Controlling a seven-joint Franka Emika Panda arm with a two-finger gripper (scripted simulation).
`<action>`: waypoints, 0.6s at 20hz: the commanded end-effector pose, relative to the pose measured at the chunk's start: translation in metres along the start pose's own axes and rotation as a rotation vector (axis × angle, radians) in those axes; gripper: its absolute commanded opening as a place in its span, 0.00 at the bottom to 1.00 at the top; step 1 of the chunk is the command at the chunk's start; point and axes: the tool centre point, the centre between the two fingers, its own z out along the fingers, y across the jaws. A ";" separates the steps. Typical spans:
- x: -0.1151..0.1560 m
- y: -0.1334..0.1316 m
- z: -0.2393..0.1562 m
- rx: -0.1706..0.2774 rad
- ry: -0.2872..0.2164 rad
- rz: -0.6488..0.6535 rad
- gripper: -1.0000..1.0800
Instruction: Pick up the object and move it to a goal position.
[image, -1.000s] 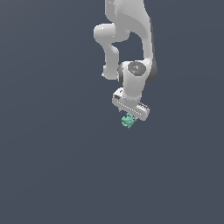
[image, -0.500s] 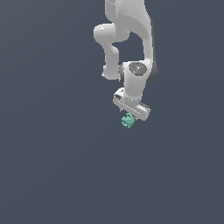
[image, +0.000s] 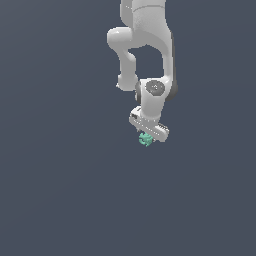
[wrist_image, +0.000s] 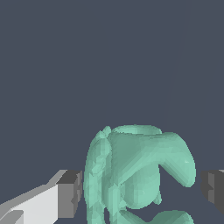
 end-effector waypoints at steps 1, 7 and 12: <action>0.000 0.000 0.009 0.001 0.000 0.000 0.96; 0.000 -0.001 0.013 0.001 0.000 0.001 0.00; 0.000 -0.001 0.013 0.001 0.000 0.001 0.00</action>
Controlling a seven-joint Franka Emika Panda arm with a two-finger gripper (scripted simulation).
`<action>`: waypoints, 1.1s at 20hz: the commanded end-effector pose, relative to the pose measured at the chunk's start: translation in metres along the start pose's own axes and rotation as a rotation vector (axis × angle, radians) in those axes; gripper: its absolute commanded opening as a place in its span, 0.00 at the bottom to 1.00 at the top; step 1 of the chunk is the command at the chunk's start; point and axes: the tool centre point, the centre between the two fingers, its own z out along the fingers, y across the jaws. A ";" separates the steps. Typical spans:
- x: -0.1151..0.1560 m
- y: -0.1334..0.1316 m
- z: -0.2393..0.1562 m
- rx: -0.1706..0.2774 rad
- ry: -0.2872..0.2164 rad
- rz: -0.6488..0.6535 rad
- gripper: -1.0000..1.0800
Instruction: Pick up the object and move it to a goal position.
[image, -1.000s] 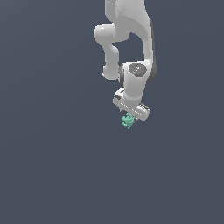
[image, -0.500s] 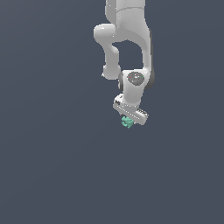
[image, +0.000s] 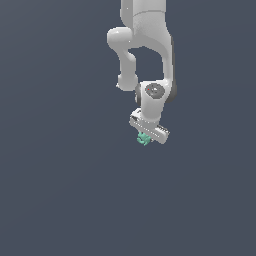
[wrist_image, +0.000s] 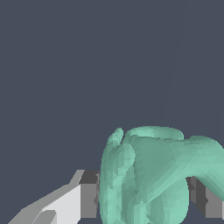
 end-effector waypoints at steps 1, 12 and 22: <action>0.000 0.001 0.001 -0.002 -0.001 0.001 0.00; 0.003 -0.001 -0.018 -0.001 -0.001 0.001 0.00; 0.017 -0.007 -0.088 -0.001 -0.001 0.001 0.00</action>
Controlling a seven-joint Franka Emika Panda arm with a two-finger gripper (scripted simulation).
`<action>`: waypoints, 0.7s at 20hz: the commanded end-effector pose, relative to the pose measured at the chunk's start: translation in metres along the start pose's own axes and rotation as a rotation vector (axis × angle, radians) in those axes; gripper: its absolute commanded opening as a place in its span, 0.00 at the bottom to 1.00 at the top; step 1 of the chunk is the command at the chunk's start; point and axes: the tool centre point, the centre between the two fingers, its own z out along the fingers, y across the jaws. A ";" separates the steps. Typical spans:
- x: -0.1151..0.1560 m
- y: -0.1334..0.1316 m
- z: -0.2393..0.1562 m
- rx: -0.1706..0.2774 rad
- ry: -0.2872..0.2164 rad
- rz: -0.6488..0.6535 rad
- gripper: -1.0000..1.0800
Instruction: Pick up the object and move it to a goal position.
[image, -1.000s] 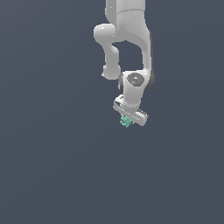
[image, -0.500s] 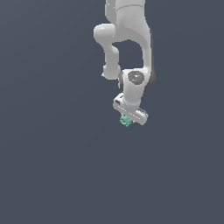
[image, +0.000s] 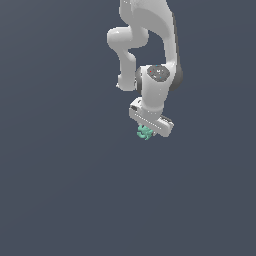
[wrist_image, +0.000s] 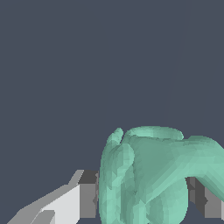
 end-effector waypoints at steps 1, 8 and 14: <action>0.005 -0.002 -0.023 0.000 0.001 0.001 0.00; 0.019 -0.008 -0.095 0.000 0.001 0.001 0.00; 0.031 -0.014 -0.155 -0.001 0.001 0.001 0.00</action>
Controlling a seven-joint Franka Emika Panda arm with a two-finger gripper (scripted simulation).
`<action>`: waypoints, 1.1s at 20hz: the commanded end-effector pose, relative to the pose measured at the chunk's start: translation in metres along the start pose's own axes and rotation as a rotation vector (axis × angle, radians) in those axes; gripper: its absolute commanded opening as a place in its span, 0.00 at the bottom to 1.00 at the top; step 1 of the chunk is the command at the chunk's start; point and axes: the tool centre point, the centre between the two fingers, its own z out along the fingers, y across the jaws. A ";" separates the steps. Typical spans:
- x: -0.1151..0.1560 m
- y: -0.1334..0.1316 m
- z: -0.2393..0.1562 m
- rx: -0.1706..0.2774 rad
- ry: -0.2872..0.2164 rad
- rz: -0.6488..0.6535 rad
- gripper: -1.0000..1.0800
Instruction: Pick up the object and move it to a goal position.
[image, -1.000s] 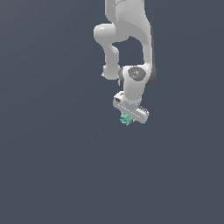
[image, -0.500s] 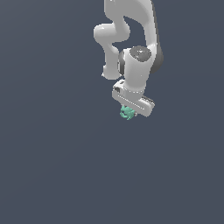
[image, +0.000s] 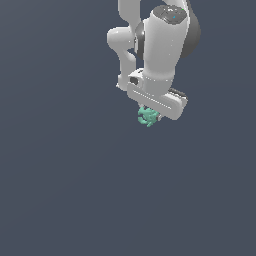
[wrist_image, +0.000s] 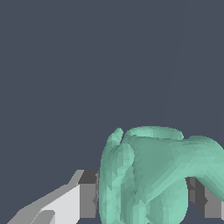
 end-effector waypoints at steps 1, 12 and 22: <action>0.005 -0.002 -0.026 -0.001 0.000 0.000 0.00; 0.027 -0.014 -0.128 -0.001 -0.001 -0.001 0.00; 0.043 -0.024 -0.195 -0.001 -0.001 -0.001 0.00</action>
